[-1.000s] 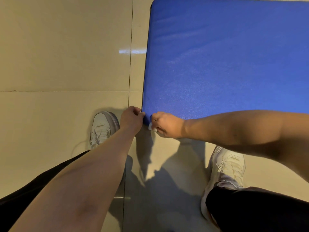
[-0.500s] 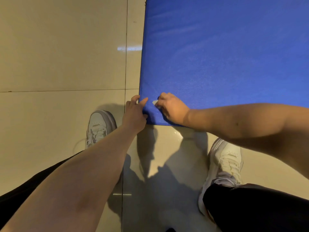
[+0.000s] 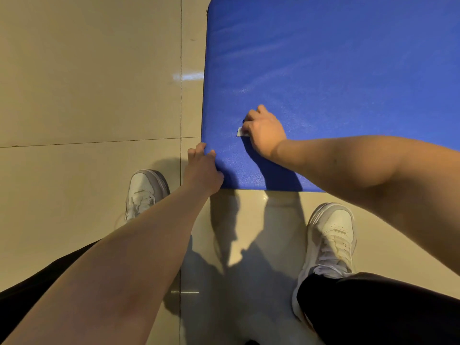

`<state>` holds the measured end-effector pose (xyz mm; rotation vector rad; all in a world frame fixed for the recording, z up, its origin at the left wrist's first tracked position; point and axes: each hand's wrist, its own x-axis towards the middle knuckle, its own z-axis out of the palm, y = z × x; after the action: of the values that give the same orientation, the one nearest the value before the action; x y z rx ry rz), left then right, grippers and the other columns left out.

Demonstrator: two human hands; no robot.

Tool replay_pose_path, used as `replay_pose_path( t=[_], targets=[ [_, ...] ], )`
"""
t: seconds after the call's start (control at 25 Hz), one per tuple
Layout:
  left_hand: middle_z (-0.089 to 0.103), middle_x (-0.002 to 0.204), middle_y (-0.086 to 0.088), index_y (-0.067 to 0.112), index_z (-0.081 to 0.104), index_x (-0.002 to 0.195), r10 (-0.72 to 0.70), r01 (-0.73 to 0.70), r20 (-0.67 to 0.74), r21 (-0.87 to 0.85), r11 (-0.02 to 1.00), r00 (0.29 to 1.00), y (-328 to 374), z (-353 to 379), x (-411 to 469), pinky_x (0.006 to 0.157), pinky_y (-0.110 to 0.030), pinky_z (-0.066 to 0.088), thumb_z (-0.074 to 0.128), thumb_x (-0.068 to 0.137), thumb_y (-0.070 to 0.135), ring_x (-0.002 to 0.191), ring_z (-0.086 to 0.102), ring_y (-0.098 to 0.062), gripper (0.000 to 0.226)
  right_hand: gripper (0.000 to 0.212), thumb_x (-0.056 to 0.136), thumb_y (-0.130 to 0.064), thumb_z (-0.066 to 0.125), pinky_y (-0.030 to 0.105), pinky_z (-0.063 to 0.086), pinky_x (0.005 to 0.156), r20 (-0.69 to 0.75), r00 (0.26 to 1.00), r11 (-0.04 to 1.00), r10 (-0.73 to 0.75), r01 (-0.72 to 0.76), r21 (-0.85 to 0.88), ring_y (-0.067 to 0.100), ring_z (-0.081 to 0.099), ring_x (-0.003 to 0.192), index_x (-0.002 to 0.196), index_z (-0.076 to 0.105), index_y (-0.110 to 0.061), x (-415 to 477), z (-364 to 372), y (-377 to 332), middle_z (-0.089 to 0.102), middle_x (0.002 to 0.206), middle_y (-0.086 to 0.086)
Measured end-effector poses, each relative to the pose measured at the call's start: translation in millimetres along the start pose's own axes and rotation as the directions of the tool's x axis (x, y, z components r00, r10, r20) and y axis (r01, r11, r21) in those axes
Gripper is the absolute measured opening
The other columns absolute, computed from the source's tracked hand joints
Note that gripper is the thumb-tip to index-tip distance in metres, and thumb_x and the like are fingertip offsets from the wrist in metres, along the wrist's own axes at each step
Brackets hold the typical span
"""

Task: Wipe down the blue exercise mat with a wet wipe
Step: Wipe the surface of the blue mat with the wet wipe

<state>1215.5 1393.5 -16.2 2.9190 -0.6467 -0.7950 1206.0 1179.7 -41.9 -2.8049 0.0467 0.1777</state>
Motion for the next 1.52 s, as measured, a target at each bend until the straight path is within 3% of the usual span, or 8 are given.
replay_pose_path(
  t=[0.16, 0.32, 0.64, 0.8, 0.96, 1.2, 1.32, 1.52],
  targets=[
    [0.023, 0.154, -0.005, 0.014, 0.047, 0.135, -0.072, 0.071, 0.018, 0.046, 0.996, 0.997, 15, 4, 2, 0.103, -0.036, 0.041, 0.066, 0.090, 0.047, 0.134, 0.027, -0.030, 0.059, 0.022, 0.094, -0.003, 0.059, 0.037, 0.048, 0.087, 0.041, 0.999, 0.998, -0.029, 0.026, 0.066, 0.030, 0.047, 0.102, 0.110, 0.073, -0.007, -7, 8, -9, 0.058, 0.111, 0.009],
    [0.027, 0.152, -0.005, 0.014, 0.044, 0.138, -0.087, 0.090, -0.028, 0.116, 0.989, 0.996, 23, 6, 1, 0.095, -0.035, 0.046, 0.067, 0.091, 0.046, 0.130, 0.032, -0.029, 0.061, 0.022, 0.093, -0.001, 0.055, 0.042, 0.049, 0.087, 0.103, 0.993, 0.982, -0.056, 0.036, 0.188, 0.035, 0.054, 0.100, 0.105, 0.073, -0.004, -28, 18, -11, 0.061, 0.110, 0.013],
    [0.031, 0.149, -0.007, 0.014, 0.043, 0.142, -0.089, 0.097, -0.061, 0.144, 0.985, 0.994, 26, 8, -2, 0.093, -0.034, 0.048, 0.066, 0.092, 0.046, 0.127, 0.036, -0.028, 0.064, 0.024, 0.081, 0.000, 0.059, 0.041, 0.054, 0.081, 0.272, 0.899, 0.894, -0.344, 0.226, 0.387, 0.030, 0.061, 0.094, 0.091, 0.076, -0.013, -121, 23, -27, 0.068, 0.097, 0.006],
    [0.031, 0.148, -0.007, 0.013, 0.042, 0.143, -0.110, 0.118, -0.064, 0.141, 0.983, 0.992, 28, 7, -2, 0.092, -0.035, 0.048, 0.067, 0.092, 0.047, 0.126, 0.037, -0.028, 0.066, 0.019, 0.089, -0.003, 0.060, 0.034, 0.050, 0.084, 0.105, 0.993, 0.935, -0.062, 0.021, 0.354, 0.029, 0.061, 0.098, 0.100, 0.074, -0.009, -59, -1, -6, 0.066, 0.106, 0.009],
    [0.032, 0.148, -0.007, 0.013, 0.039, 0.145, -0.107, 0.116, -0.060, 0.169, 0.979, 0.992, 30, 6, -1, 0.094, -0.034, 0.047, 0.066, 0.092, 0.049, 0.126, 0.038, -0.028, 0.069, 0.019, 0.094, -0.004, 0.054, 0.030, 0.042, 0.091, 0.031, 0.986, 0.962, 0.162, -0.165, 0.219, 0.035, 0.050, 0.110, 0.103, 0.071, -0.003, -4, -12, 16, 0.057, 0.122, 0.013],
    [0.024, 0.154, -0.005, 0.013, 0.033, 0.150, -0.121, 0.122, -0.017, 0.143, 0.982, 0.993, 28, 7, -1, 0.093, -0.037, 0.051, 0.067, 0.092, 0.047, 0.130, 0.032, -0.029, 0.076, 0.036, 0.090, 0.000, 0.055, 0.039, 0.037, 0.104, 0.047, 0.997, 0.982, 0.059, -0.067, 0.175, 0.035, 0.040, 0.124, 0.124, 0.064, -0.006, 15, -17, 0, 0.047, 0.135, 0.018],
    [0.022, 0.155, -0.006, 0.012, 0.031, 0.152, -0.123, 0.124, -0.016, 0.153, 0.981, 0.992, 28, 8, 0, 0.092, -0.037, 0.051, 0.067, 0.092, 0.046, 0.132, 0.031, -0.030, 0.077, 0.029, 0.092, 0.001, 0.056, 0.025, 0.039, 0.091, 0.129, 0.990, 0.993, 0.064, -0.076, 0.090, 0.032, 0.045, 0.113, 0.116, 0.068, -0.009, 22, -6, -4, 0.051, 0.125, 0.011],
    [0.025, 0.153, -0.006, 0.013, 0.035, 0.149, -0.121, 0.124, -0.029, 0.169, 0.978, 0.992, 29, 9, 1, 0.091, -0.036, 0.051, 0.067, 0.092, 0.046, 0.130, 0.033, -0.030, 0.073, 0.020, 0.093, -0.005, 0.058, 0.034, 0.047, 0.091, 0.165, 0.986, 0.994, 0.009, -0.026, 0.106, 0.030, 0.052, 0.104, 0.105, 0.073, -0.012, -7, 5, -19, 0.059, 0.114, 0.008]
  ],
)
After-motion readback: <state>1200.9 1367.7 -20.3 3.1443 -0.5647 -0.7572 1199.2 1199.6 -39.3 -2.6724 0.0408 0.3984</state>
